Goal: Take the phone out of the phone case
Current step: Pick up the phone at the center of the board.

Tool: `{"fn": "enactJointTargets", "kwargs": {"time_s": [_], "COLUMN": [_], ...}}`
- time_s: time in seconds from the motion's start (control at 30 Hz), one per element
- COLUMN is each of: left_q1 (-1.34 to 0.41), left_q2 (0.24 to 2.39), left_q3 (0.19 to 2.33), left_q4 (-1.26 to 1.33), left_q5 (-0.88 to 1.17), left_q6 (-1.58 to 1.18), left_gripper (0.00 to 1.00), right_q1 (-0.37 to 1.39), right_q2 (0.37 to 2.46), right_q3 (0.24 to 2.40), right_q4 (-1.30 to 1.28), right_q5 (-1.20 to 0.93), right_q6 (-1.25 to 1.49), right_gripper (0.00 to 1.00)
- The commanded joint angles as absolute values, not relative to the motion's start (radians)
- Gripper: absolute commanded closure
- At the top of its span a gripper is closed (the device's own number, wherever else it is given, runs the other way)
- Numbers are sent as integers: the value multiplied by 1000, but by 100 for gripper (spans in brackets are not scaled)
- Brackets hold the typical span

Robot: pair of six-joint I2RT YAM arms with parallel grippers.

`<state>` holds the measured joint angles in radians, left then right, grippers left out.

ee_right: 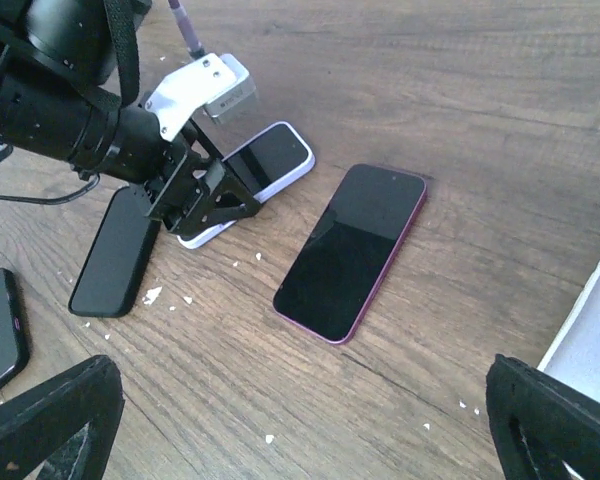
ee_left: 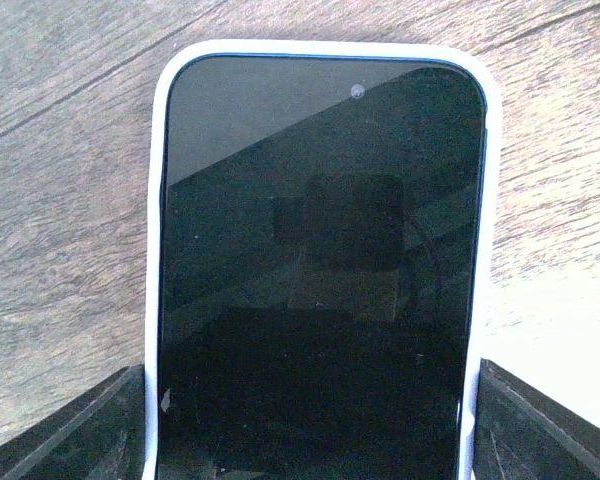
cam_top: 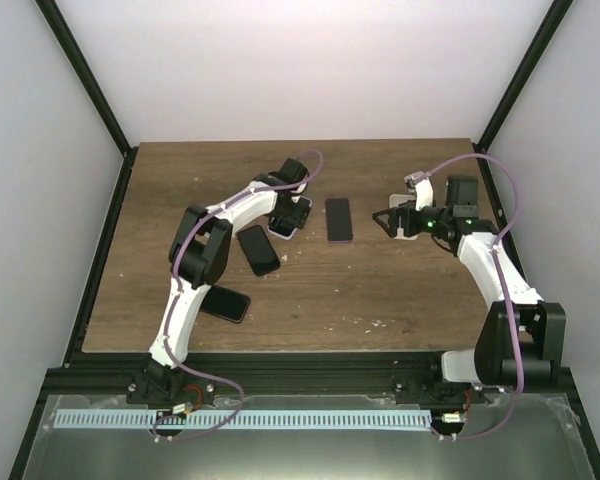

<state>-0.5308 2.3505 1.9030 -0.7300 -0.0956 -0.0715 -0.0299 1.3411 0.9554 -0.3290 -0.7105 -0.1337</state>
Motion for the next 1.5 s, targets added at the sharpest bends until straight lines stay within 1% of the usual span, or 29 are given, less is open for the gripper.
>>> {"fn": "enactJointTargets", "kwargs": {"time_s": [0.0,0.17,0.33,0.43,0.5,0.53,0.57,0.7,0.77,0.83,0.93,1.07,1.2,1.33,1.47], "left_q1": [-540,-590,-666,-685,-687,-686,-687,-688,-688,-688,-688,-689,-687,-688,-691], "left_q2": [2336,2242,2122,2082,2073,2078,2085,2109,2115,2120,2114,2067,1950,1850,1773], "left_q3": [1856,1709,1493,1402,1376,1373,1378,1412,1424,1433,1441,1449,1448,1448,1431], "left_q4": [-825,-869,-904,-919,-920,-921,-927,-940,-942,-950,-962,-957,-876,-749,-589], "left_q5": [-89,-94,-31,16,5,-3,-14,-31,-41,-54,-61,-17,29,66,111], "left_q6": [-90,-127,-166,-188,-199,-201,-202,-195,-190,-187,-184,-194,-240,-316,-438], "left_gripper": [31,34,33,25,18,7,2,0,3,9,24,39,46,57,59], "right_q1": [-40,-43,-44,-45,-44,-44,-44,-44,-45,-44,-44,-45,-44,-42,-15], "right_q2": [1346,1379,1396,1406,1412,1414,1416,1415,1410,1404,1402,1405,1404,1418,1420], "right_q3": [960,967,966,968,972,972,973,970,968,964,963,972,1026,1098,1135], "right_q4": [-308,-320,-323,-322,-325,-327,-327,-334,-335,-333,-331,-342,-400,-492,-551], "right_q5": [-712,-733,-747,-756,-762,-767,-772,-784,-785,-783,-782,-788,-792,-851,-880], "right_q6": [-117,-115,-114,-110,-109,-109,-109,-115,-119,-121,-119,-119,-150,-176,-173], "right_gripper": [0,0,0,0,0,0,0,0,0,0,0,2,5,12,22]}}
